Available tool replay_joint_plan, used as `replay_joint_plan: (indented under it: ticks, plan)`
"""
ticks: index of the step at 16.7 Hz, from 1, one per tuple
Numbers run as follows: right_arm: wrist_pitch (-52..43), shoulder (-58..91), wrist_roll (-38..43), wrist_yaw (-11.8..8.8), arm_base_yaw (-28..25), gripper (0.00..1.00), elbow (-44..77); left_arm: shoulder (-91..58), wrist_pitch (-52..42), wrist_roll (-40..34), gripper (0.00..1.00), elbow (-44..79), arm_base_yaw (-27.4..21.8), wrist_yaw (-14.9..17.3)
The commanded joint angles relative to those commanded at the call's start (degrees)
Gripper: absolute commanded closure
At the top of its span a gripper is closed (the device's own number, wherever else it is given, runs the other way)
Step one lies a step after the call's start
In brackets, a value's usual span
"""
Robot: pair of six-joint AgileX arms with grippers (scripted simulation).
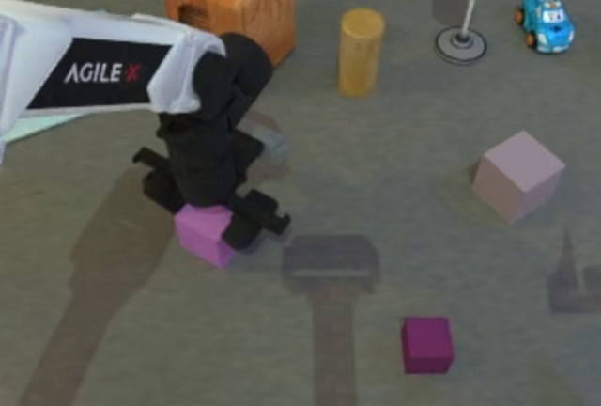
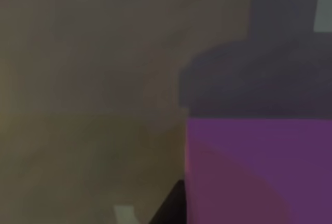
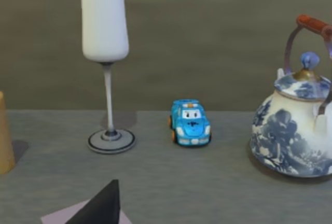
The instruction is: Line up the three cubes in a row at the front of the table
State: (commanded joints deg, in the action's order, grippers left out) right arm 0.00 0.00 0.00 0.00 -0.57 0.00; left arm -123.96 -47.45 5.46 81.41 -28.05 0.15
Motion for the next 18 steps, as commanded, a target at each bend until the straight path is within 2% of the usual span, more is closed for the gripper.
replay_joint_plan:
  ticks: [9,15,18]
  plan:
    - [0.00,0.00,0.00,0.00,0.00,0.00,0.00,1.46,-1.42,0.10,1.00,1.20,-0.03,0.09]
    - [0.00,0.00,0.00,0.00,0.00,0.00,0.00,5.77,-13.23,-0.15,1.00,8.15,0.96,0.04]
    - [0.00,0.00,0.00,0.00,0.00,0.00,0.00,6.53,-14.38,-0.17,1.00,8.94,1.12,0.05]
